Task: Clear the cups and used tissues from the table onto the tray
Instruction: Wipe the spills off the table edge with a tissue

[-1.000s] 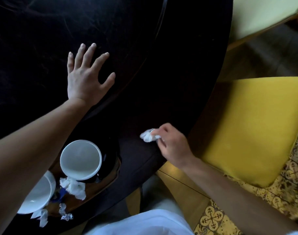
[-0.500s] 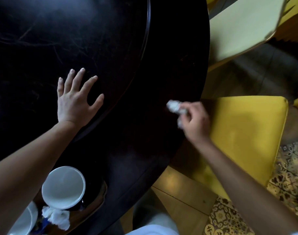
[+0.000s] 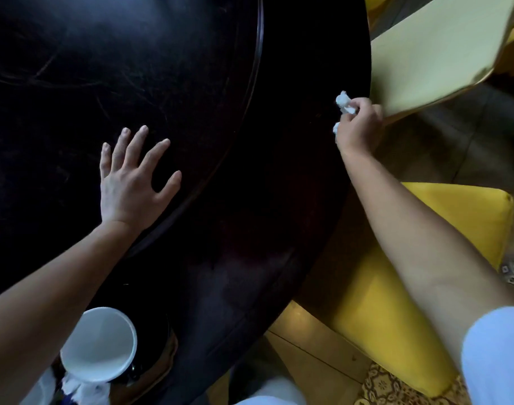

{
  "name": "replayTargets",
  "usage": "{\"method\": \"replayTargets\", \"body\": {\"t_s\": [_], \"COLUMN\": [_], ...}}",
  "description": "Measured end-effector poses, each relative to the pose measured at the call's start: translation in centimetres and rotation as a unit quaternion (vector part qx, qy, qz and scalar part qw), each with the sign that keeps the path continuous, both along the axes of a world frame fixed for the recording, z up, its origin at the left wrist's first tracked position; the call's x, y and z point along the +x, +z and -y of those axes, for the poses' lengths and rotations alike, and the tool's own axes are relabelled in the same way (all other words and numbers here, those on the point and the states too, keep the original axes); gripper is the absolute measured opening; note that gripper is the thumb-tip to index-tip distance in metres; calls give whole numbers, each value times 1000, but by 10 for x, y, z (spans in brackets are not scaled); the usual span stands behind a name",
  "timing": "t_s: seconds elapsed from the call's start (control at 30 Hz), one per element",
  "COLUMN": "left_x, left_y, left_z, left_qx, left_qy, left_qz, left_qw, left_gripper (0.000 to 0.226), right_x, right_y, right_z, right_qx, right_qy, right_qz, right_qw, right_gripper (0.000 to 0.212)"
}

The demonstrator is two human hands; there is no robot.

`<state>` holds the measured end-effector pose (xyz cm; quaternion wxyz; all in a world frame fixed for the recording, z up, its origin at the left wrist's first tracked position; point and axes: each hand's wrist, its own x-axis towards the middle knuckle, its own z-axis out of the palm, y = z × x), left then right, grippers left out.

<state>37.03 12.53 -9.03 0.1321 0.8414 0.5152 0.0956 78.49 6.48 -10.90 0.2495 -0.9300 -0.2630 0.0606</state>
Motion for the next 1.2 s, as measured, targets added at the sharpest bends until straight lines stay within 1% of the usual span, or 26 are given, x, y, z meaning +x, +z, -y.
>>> {"method": "replayTargets", "body": {"t_s": [0.13,0.23,0.37,0.53,0.73,0.97,1.0,1.1,1.13,1.2], "left_x": [-1,0,0,-1,0,-2,-3,-18,-30,-68], "left_y": [-1,-1,-1,-3,-3,0,2,21,27,39], "left_z": [0,0,0,0,-1,-3,-5,-10,-12,-8], "left_qx": [2,2,-5,2,4,-10,-28,-108,-107,-84], "left_qy": [-3,-3,0,-3,-4,-21,-23,5,22,53], "left_qz": [-2,-3,-3,-5,-12,-19,3,139,166,166], "left_qw": [1000,1000,1000,1000,1000,1000,999,984,980,981], "left_gripper": [64,64,63,61,61,65,65,56,51,43], "right_x": [-21,-51,-98,-140,-152,-163,-165,-181,-191,-216], "right_y": [-4,-3,-3,-1,1,5,6,18,26,45], "right_z": [0,13,54,110,145,156,156,154,154,156], "right_qx": [9,13,10,-15,-21,-23,-19,17,33,60], "right_qy": [102,187,319,412,435,424,413,370,361,365], "right_qz": [6,18,5,-30,-63,-45,-53,-100,-114,-140], "right_qw": [995,982,948,911,898,904,909,923,925,919], "right_gripper": [32,32,32,33,29,23,22,23,23,22]}}
